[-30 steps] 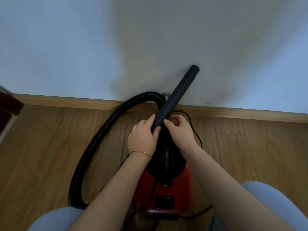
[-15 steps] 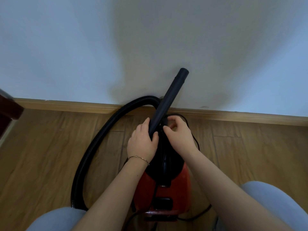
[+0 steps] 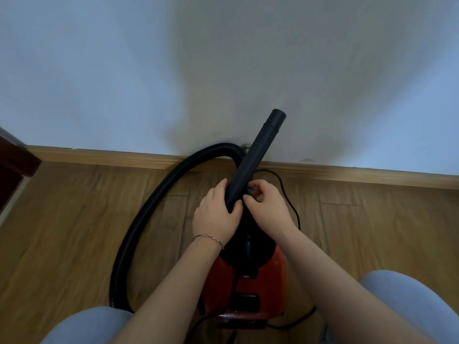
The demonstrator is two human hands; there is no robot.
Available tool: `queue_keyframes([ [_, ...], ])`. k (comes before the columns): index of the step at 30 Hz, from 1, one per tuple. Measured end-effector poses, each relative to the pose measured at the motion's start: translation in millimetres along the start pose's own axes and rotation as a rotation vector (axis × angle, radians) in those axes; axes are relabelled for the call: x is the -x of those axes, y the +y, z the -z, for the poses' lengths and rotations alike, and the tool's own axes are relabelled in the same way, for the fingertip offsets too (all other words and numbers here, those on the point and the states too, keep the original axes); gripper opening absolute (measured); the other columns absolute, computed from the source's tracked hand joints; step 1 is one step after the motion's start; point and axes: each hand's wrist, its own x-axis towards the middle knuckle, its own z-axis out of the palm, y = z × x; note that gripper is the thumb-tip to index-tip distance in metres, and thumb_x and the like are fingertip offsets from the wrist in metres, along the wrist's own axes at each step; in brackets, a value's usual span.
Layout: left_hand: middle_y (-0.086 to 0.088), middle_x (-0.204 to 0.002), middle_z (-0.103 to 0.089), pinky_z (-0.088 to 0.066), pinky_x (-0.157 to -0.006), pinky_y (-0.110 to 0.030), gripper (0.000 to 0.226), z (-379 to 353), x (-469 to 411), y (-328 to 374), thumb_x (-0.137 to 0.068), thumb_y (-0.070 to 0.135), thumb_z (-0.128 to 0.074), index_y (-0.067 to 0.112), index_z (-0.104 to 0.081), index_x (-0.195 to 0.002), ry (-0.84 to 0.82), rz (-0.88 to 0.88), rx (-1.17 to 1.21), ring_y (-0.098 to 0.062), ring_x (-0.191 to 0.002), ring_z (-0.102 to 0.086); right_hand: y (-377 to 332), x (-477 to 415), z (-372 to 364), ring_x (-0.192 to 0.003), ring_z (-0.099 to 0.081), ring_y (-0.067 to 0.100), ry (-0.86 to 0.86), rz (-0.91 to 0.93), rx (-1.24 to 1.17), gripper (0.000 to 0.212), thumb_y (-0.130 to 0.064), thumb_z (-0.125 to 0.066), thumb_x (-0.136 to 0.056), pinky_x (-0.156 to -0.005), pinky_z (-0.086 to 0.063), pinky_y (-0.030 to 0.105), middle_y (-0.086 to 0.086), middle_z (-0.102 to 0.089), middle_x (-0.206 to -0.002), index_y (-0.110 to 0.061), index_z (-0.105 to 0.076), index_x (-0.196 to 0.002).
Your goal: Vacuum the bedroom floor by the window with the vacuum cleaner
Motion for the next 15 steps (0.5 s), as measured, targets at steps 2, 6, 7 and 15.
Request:
queue_keyframes([
  [2,0.002,-0.139,-0.047,-0.044,-0.101,-0.041,0.062,-1,1,1,-0.090,0.042,-0.050,0.024,-0.028,-0.144,0.007,-0.015,0.010,-0.016,-0.125,-0.047,2,1,-2,-0.101,-0.056,0.010,0.008,-0.011,-0.017,0.038,-0.023,-0.057,-0.090,-0.068,-0.041,0.014,0.000,-0.056,-0.121,-0.017,-0.053,-0.127],
  [6,0.005,-0.132,-0.052,-0.047,-0.095,-0.042,0.054,-3,0,3,-0.090,0.043,-0.048,0.027,-0.035,-0.140,0.006,-0.017,0.023,-0.015,-0.118,-0.052,1,1,-2,-0.100,-0.057,0.011,0.025,-0.029,-0.055,0.037,-0.020,-0.056,-0.090,-0.059,-0.036,0.010,0.002,-0.057,-0.121,-0.016,-0.053,-0.126],
  [7,0.006,-0.127,-0.055,-0.049,-0.091,-0.042,0.049,-4,0,4,-0.089,0.042,-0.047,0.028,-0.039,-0.136,0.004,-0.020,0.029,-0.015,-0.113,-0.055,1,2,-2,-0.099,-0.058,0.011,0.023,-0.029,-0.060,0.037,-0.020,-0.055,-0.090,-0.059,-0.036,0.010,0.002,-0.058,-0.121,-0.016,-0.053,-0.127],
  [15,0.005,-0.122,-0.059,-0.051,-0.088,-0.042,0.057,-2,3,1,-0.087,0.046,-0.048,0.026,-0.034,-0.139,-0.020,-0.084,-0.040,-0.016,-0.108,-0.058,0,12,9,-0.097,-0.055,0.010,-0.001,0.027,0.156,0.035,-0.029,-0.050,-0.093,-0.072,-0.042,0.021,-0.001,-0.057,-0.122,-0.019,-0.054,-0.127],
])
